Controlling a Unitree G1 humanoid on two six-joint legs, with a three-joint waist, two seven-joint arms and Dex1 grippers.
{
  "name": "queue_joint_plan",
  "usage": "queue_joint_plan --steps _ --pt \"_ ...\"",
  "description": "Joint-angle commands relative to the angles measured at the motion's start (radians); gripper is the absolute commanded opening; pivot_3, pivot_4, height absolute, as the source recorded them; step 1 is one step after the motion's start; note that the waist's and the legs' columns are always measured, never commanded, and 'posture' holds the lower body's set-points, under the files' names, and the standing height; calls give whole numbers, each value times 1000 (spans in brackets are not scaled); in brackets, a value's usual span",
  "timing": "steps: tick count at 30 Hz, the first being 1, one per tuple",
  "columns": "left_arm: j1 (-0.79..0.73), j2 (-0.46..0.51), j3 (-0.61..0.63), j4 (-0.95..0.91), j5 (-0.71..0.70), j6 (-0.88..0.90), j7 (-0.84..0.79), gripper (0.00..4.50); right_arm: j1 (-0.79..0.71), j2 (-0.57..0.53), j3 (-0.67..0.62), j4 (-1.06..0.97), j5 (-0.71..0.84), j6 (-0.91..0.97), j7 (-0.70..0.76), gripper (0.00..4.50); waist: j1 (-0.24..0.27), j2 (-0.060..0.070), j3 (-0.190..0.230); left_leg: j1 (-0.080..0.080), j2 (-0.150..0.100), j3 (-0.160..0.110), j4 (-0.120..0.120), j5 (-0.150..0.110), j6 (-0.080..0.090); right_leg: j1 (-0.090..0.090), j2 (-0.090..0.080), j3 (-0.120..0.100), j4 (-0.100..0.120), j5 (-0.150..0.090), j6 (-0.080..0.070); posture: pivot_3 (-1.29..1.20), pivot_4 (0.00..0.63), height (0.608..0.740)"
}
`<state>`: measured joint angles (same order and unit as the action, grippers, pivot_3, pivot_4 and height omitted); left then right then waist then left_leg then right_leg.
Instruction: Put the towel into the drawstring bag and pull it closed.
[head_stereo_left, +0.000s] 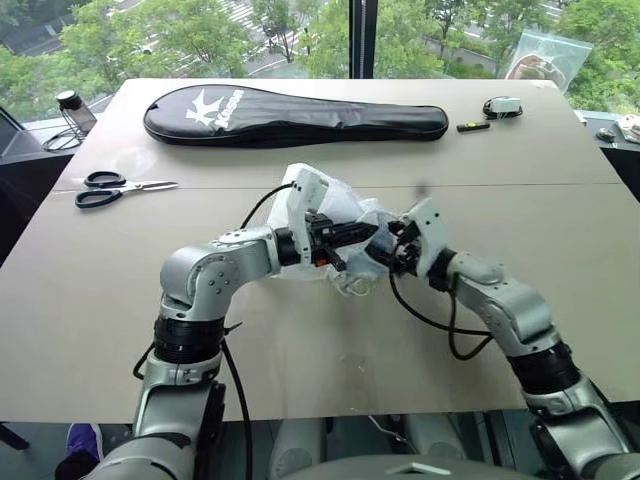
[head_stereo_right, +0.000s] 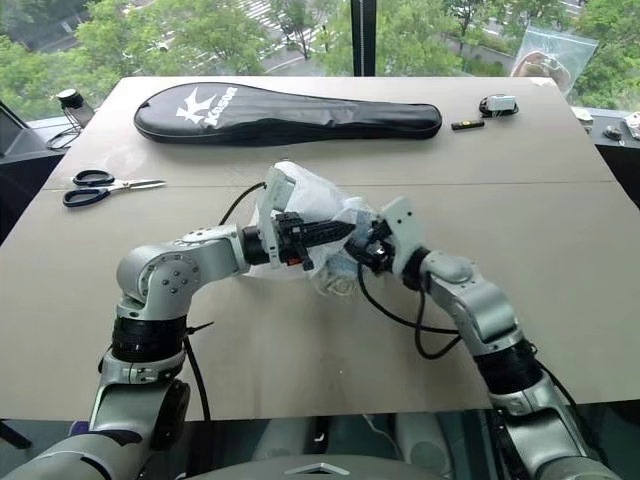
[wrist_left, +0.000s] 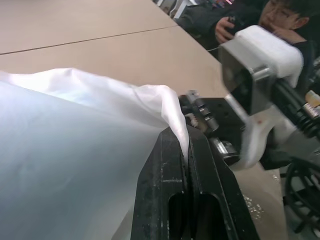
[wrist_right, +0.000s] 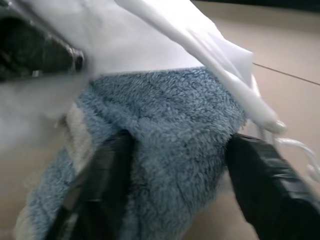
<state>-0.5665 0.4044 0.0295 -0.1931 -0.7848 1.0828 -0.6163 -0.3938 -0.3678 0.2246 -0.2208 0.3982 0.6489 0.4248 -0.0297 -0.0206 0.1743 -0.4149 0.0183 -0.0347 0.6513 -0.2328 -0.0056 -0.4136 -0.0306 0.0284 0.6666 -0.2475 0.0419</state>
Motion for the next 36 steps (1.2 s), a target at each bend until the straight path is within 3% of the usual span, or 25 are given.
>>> queue_joint_plan --steps 1,6,9,12,17,20,23,27,33,36 --pt "-5 10 4 -11 3 -25 -18 0 5 -26 -10 -95 15 42 38 1951 -2 0 0 0 0 0 0 0 0 0 0 0 0 0 0 0 150 740" --pt "-9 20 -5 -7 18 -37 -35 0 5 -35 -52 -144 65 125 65 1951 -5 0 0 0 0 0 0 0 0 0 0 0 0 0 0 0 150 740" --pt "-13 27 -9 -12 20 -40 -43 0 7 -58 -66 -177 86 170 83 2670 -4 0 0 0 0 0 0 0 0 0 0 0 0 0 0 0 150 740" --pt "-13 33 -13 -21 19 -39 -51 0 5 -62 -69 -190 91 229 61 3834 -4 0 0 0 0 0 0 0 0 0 0 0 0 0 0 0 150 740" --pt "-18 32 -24 -27 21 -39 -57 0 -19 -36 22 -111 21 218 62 3834 -6 0 0 0 0 0 0 0 0 0 0 0 0 0 0 0 150 740" --pt "-18 29 -39 -31 23 -41 -56 0 -49 21 69 -17 -41 142 54 3056 -10 0 0 0 0 0 0 0 0 0 0 0 0 0 0 0 150 740" --pt "-16 31 -44 -38 25 -39 -57 0 -65 70 73 37 -73 76 54 1738 -10 0 0 1 0 0 0 0 0 0 1 0 1 0 0 0 150 740" --pt "-3 20 -51 -52 17 -22 -51 0 -79 256 -63 125 47 -10 47 156 -9 -1 0 0 0 0 0 0 0 0 0 0 1 0 0 0 150 740" --pt "24 8 -41 -100 -10 13 -35 0 -133 454 -247 298 209 -77 81 70 -7 -1 0 0 0 0 0 0 0 0 0 0 1 0 0 0 150 740" --pt "24 10 -35 -110 -15 20 -35 0 -177 499 -277 420 192 -147 96 70 -8 0 0 1 0 0 1 0 0 0 0 0 2 0 0 0 150 740"
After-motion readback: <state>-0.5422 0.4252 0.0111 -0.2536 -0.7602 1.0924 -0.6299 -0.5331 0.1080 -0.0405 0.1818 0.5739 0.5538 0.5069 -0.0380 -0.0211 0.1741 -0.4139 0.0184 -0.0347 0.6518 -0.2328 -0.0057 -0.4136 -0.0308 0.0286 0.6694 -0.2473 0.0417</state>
